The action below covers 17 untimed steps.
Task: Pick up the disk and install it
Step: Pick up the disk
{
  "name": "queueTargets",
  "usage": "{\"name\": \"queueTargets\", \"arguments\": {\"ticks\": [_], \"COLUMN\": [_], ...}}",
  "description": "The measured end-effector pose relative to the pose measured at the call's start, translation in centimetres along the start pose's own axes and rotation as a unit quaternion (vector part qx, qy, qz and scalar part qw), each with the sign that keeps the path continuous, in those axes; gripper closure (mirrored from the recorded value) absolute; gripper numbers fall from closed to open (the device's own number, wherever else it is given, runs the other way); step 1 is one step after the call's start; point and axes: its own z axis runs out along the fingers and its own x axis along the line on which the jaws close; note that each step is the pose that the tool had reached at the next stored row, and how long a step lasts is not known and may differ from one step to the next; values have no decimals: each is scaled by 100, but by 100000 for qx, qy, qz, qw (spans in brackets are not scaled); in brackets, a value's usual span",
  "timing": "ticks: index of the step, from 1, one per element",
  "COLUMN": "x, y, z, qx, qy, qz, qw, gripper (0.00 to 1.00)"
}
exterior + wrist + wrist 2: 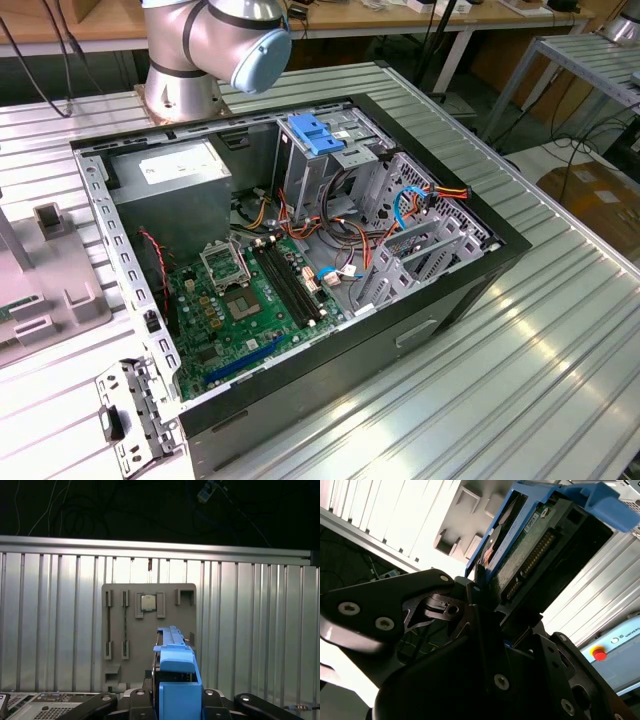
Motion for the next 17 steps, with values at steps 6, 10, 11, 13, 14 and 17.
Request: {"name": "queueTargets", "arguments": {"ticks": [6,10,11,13,14,17], "x": [1,2,2,2,2,3], "y": [-25,-49,-55,-68,-73,-92], "z": [0,1,0,1,1,1], "qx": [-1,0,-3,-2,1,-4], "qy": [0,1,1,2,-1,2], "qz": [0,1,1,0,2,0], "qw": [100000,100000,100000,100000,100000,100000], "gripper": [64,64,64,64,64,64]}}
